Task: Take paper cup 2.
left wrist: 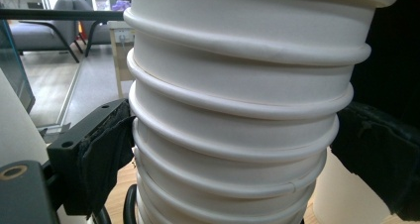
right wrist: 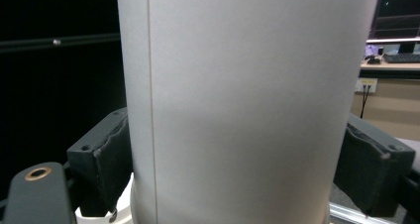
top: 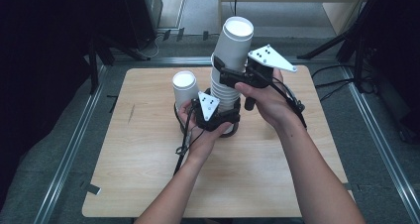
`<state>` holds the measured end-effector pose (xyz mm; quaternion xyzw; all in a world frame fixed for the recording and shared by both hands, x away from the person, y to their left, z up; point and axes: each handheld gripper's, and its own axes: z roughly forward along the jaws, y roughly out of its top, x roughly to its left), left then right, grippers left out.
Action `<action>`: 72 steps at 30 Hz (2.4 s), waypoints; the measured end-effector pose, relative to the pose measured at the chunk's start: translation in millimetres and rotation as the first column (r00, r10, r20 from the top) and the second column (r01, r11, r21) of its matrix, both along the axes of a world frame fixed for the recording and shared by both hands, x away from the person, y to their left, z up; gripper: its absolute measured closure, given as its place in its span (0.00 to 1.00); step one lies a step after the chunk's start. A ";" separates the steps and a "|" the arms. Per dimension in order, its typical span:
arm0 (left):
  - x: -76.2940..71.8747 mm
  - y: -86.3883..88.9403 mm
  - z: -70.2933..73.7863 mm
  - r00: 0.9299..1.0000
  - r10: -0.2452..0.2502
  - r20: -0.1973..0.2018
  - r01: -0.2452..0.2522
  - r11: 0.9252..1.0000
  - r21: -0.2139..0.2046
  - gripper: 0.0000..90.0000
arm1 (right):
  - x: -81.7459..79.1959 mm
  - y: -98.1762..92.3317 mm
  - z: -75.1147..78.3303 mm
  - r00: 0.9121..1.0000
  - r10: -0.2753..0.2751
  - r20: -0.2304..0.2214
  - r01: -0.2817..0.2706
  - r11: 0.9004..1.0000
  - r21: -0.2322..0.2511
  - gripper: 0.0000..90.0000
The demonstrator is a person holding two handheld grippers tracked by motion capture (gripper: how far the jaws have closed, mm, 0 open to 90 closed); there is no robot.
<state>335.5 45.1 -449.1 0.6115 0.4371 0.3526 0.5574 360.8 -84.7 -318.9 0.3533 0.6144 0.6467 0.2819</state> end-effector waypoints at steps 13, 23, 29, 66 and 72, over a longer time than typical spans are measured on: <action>0.1 0.1 -0.1 1.000 -0.001 -0.004 0.000 1.000 -0.004 0.04 | -8.2 0.0 17.0 0.999 -0.044 0.030 0.042 0.998 0.055 0.15; -1.9 0.4 1.1 1.000 0.001 -0.005 -0.001 1.000 0.025 0.05 | -16.6 -1.1 36.7 0.995 -0.067 0.071 0.062 0.996 0.069 0.15; -2.3 -0.2 1.3 1.000 0.007 -0.021 -0.007 0.999 0.032 0.05 | -21.9 -3.7 44.7 0.993 -0.080 0.088 0.074 0.994 0.075 0.15; -15.4 14.7 0.9 0.998 -0.036 -0.046 0.037 0.999 0.035 0.00 | -30.7 -75.1 38.9 0.966 -0.235 0.111 0.219 0.966 0.139 0.15; -21.4 16.8 -0.6 0.998 -0.047 -0.051 0.049 0.998 0.040 0.00 | -34.6 -82.7 27.8 0.959 -0.258 0.115 0.246 0.963 0.113 0.15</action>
